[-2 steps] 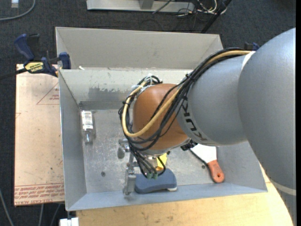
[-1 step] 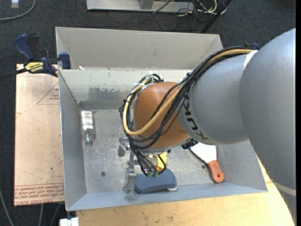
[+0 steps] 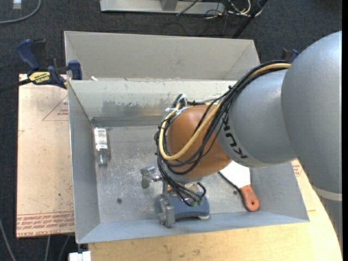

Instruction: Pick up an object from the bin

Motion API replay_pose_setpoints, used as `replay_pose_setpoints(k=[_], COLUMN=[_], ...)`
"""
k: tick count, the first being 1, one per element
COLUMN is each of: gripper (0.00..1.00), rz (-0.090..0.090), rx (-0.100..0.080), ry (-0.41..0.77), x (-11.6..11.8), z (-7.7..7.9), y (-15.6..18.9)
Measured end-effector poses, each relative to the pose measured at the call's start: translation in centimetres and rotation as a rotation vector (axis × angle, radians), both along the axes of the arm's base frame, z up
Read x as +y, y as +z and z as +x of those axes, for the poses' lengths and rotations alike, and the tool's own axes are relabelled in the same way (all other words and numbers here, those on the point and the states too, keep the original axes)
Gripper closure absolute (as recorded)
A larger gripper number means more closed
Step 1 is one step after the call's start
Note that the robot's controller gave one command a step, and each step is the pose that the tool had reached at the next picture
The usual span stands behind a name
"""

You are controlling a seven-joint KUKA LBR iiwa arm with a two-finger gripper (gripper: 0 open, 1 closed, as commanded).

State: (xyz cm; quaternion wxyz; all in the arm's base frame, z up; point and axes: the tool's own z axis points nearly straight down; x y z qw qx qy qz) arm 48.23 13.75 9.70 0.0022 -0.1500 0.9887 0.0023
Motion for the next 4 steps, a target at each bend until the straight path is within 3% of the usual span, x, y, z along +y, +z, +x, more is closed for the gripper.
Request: replay_pose_setpoints(k=[1, 2, 3, 4], gripper=[0.00, 0.00, 0.00, 1.00], rz=[-0.001, 0.000, 0.002, 0.005], rx=[-0.002, 0.001, -0.004, -0.003], ry=[0.040, -0.147, -0.192, -0.161], x=[-3.1, -5.8, -7.3, -8.0], z=[0.3, 0.3, 0.7, 0.3], y=[-0.6, 0.0, -1.4, -2.5])
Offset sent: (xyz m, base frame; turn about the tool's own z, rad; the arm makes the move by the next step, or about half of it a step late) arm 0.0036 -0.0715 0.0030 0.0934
